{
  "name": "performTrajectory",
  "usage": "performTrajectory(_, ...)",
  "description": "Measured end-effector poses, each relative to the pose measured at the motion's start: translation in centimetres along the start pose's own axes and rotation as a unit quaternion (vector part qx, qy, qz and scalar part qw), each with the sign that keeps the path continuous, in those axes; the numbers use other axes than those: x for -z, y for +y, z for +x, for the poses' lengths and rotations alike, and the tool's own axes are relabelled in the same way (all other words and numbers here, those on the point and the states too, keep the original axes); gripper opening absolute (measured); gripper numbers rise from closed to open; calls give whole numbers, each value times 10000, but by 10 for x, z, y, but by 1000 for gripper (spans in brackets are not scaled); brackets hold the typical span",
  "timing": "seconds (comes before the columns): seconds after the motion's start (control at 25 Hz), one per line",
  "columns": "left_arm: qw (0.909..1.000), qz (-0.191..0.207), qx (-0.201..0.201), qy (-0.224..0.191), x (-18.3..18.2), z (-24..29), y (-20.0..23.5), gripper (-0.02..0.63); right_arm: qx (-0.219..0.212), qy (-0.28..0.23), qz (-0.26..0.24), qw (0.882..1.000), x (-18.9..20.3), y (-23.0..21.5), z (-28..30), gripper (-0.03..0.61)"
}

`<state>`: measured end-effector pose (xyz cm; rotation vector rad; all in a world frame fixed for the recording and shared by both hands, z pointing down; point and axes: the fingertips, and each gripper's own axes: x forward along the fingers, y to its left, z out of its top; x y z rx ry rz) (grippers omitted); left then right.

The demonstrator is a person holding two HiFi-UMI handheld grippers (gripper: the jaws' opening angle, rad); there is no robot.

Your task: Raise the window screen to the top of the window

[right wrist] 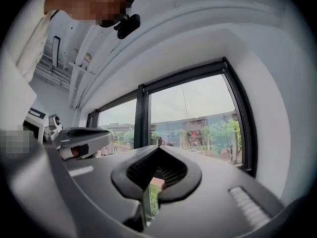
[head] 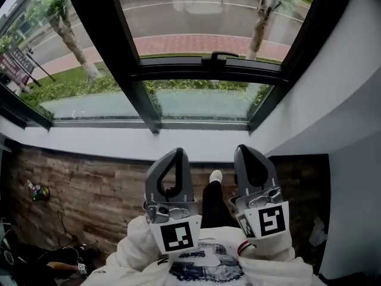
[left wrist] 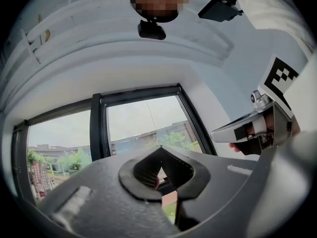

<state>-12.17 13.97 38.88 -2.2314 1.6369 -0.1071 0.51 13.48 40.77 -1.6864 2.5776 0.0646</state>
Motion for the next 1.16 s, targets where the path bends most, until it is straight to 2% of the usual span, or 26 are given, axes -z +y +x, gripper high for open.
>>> performTrajectory(0.24, 9999, -126, 62, -59, -14, -45, -6, 2, 49, 197, -267, 9994, -6, 29, -38, 3)
performTrajectory(0.36, 9999, -118, 70, -94, -25, -50, -9, 2, 44, 230, -203, 9995, -10, 30, -47, 3)
performTrajectory(0.56, 9999, -115, 18, -73, -31, -47, -19, 2, 56, 185, -330, 9993, -16, 19, -54, 3)
performTrajectory(0.76, 10000, -64, 72, 24, -28, -43, -40, 2, 161, 282, -87, 9994, -10, 2, -61, 3)
performTrajectory(0.96, 9999, 62, 125, -44, -30, -41, -58, 2, 171, 271, -207, 9993, 0, -12, -71, 3)
performTrajectory(1.16, 9999, 121, 104, -52, -34, -29, -64, 2, 176, 283, -73, 9994, -3, -23, -65, 3)
